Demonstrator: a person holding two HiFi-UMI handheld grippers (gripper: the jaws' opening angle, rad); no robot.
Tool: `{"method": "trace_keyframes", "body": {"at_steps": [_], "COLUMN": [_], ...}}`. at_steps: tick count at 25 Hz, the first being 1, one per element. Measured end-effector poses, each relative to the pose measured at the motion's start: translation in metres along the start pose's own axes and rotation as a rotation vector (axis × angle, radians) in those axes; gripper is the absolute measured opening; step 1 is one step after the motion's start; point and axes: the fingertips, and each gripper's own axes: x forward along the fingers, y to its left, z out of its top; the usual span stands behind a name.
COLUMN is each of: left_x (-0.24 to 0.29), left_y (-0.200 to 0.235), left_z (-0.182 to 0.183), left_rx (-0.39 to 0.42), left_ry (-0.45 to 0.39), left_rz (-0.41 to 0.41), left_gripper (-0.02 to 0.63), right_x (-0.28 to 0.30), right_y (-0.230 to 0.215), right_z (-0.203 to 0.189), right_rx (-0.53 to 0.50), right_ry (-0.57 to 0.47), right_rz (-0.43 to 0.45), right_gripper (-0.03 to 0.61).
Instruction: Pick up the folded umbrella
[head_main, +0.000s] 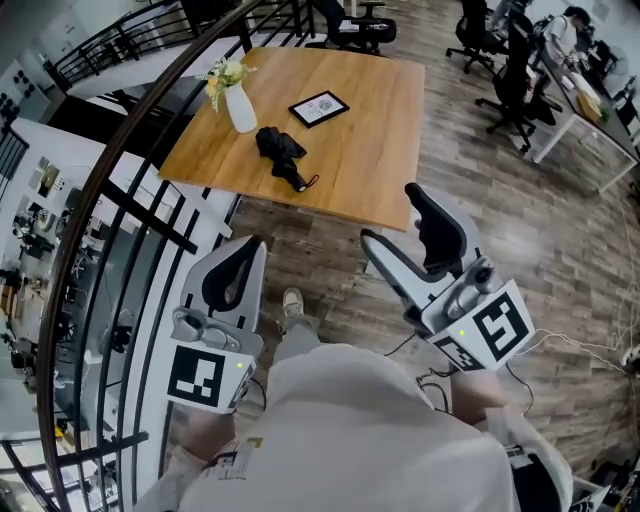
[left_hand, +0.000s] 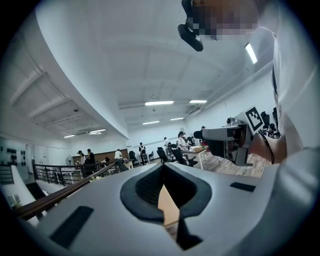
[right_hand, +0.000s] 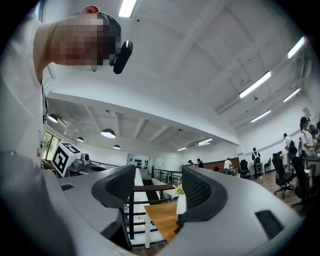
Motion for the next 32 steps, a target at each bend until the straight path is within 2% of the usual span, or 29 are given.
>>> {"method": "trace_keyframes", "body": {"at_steps": [8,17,23,26,30,32], "left_x": [0.044,0.109,0.160,0.167,0.176,0.183], "left_y": [0.083,0.205,0.297,0.322,0.337,0.343], "left_z": [-0.015,-0.047,-0.064,-0.076,-0.102,-0.109], "left_rx": [-0.017,-0.047,-0.056,-0.058,-0.076,-0.073], "left_ry": [0.014,0.023,0.039,0.053,0.093,0.085], "left_rz": [-0.014,-0.043,-0.056,-0.069,-0.077,-0.072], "left_gripper": [0.015,0.015,0.015,0.015,0.015,0.015], "right_x": [0.092,0.219,0.323,0.353,0.374,0.379], "right_y": [-0.027,-0.070,-0.102,-0.105,-0.106,-0.109], "right_z": [-0.008,-0.039,-0.059,-0.066,-0.087,-0.095], "right_rx": [-0.004,0.015,0.027,0.032,0.056,0.060], "right_ry": [0.018,0.072,0.115,0.120,0.137,0.151], "right_rz": [-0.005,-0.042,-0.037,-0.052,-0.053,-0.048], "right_gripper": [0.304,0.304,0.304,0.304,0.305,0.305]}}
